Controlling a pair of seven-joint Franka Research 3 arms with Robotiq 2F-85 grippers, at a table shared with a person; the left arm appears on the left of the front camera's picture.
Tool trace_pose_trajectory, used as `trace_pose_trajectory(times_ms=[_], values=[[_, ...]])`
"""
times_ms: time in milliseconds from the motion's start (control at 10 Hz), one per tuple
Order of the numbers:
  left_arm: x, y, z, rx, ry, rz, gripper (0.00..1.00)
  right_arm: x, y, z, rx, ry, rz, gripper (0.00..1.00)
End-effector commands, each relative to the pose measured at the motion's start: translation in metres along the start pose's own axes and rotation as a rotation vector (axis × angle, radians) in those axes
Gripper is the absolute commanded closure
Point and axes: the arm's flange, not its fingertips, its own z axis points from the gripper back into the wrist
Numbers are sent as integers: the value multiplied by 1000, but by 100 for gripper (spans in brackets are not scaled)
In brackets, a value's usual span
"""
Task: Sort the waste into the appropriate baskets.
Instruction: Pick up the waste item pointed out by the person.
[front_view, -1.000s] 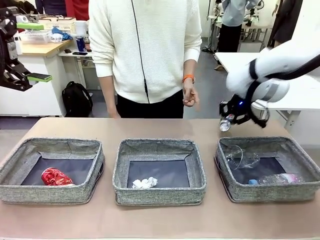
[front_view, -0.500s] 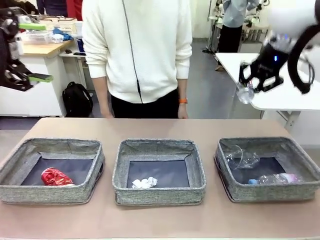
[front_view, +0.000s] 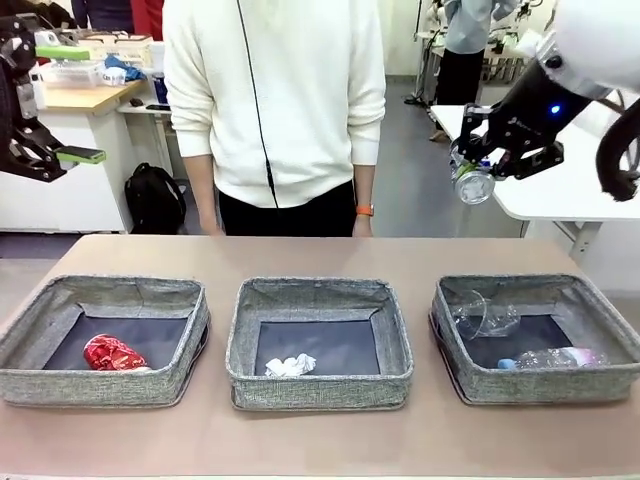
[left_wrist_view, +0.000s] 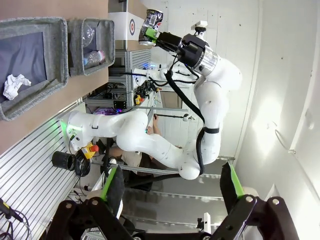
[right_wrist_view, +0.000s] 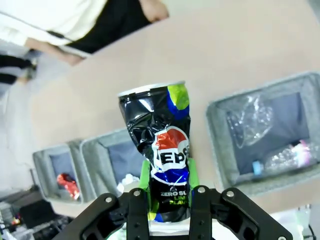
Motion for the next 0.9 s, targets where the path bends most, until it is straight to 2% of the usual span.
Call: trace_pose_trajectory(times_ms=[0,100,200,300,400,500,600,700,800], values=[[-1,-5,0,-21,3,9,0,17,3,-1,-26,37,-4,98],[-1,-5,0,-21,3,9,0,0,0,0,0,0,0,69],[-1,-5,0,-21,3,9,0,-5,38,13,-81,15,72,69],[-1,-5,0,-21,3,9,0,-13,92,42,-87,11,149,69],[-1,-5,0,-21,3,9,0,-23,140,72,-96,56,226,69],[-1,-5,0,-21,3,9,0,-37,190,99,-92,125,223,69],[-1,-5,0,-21,3,9,0,-51,224,113,-138,105,201,69],[-1,-5,0,-21,3,9,0,-63,248,122,-160,154,218,69],[-1,-5,0,-21,3,9,0,-72,263,128,-153,148,208,69]])
